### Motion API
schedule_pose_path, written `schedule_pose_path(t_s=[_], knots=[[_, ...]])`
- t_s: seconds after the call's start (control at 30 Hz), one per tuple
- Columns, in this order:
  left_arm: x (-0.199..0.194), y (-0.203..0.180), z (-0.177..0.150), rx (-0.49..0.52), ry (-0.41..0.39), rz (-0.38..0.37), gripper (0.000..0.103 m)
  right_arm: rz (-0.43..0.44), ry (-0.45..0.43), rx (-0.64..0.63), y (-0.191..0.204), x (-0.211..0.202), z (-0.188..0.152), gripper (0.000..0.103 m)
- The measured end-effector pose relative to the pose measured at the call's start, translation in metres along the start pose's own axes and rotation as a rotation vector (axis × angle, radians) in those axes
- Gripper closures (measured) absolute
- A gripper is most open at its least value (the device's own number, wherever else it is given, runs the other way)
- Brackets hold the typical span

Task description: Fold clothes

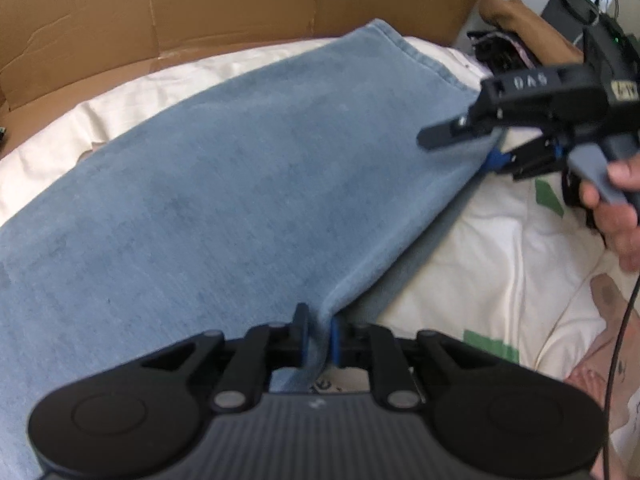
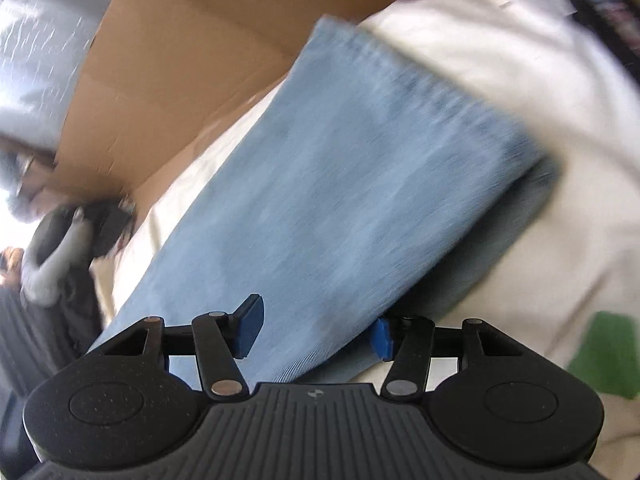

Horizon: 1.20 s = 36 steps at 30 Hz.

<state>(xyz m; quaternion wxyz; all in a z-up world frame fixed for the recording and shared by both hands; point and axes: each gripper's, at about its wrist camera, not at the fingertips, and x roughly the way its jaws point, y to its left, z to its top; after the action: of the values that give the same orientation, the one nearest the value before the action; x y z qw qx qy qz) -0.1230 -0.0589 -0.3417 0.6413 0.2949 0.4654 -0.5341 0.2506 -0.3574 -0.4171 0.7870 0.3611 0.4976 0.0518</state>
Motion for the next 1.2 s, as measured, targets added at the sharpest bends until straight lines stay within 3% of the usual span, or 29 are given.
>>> schedule_pose_path(t_s=[0.17, 0.2, 0.23, 0.3, 0.37, 0.6, 0.7, 0.87, 0.93, 1.07, 1.2], knots=[[0.001, -0.003, -0.004, 0.012, -0.005, -0.004, 0.087, -0.082, -0.13, 0.045, -0.023, -0.024, 0.013, 0.052], [0.001, -0.004, -0.004, 0.011, -0.005, -0.005, 0.086, -0.105, -0.147, 0.039, -0.024, -0.026, 0.016, 0.057], [0.001, -0.004, -0.004, 0.013, -0.005, -0.006, 0.086, -0.13, -0.164, 0.034, -0.025, -0.028, 0.019, 0.072], [0.001, -0.006, -0.005, 0.017, -0.005, -0.006, 0.085, -0.174, -0.19, 0.023, -0.025, -0.03, 0.025, 0.093], [0.001, -0.006, -0.006, 0.015, -0.008, -0.014, 0.084, -0.195, -0.226, 0.012, -0.026, -0.036, 0.03, 0.095], [-0.006, 0.002, -0.002, -0.049, 0.0, -0.07, 0.08, -0.242, -0.193, 0.036, -0.032, -0.039, 0.032, 0.091], [-0.016, 0.003, -0.001, -0.064, -0.003, -0.089, 0.078, -0.245, -0.17, 0.007, -0.022, -0.043, 0.025, 0.072], [-0.041, 0.012, 0.0, -0.072, -0.009, -0.105, 0.076, -0.236, -0.186, -0.056, -0.006, -0.048, 0.013, 0.07], [-0.059, 0.024, 0.001, -0.087, -0.029, -0.1, 0.072, -0.232, -0.191, -0.068, -0.001, -0.05, 0.008, 0.058], [-0.091, 0.056, -0.001, -0.134, -0.056, -0.045, 0.064, -0.204, -0.191, -0.089, 0.011, -0.053, -0.002, 0.057], [-0.11, 0.089, -0.008, -0.17, -0.06, 0.03, 0.064, -0.106, -0.172, -0.104, 0.022, -0.059, -0.008, 0.057]])
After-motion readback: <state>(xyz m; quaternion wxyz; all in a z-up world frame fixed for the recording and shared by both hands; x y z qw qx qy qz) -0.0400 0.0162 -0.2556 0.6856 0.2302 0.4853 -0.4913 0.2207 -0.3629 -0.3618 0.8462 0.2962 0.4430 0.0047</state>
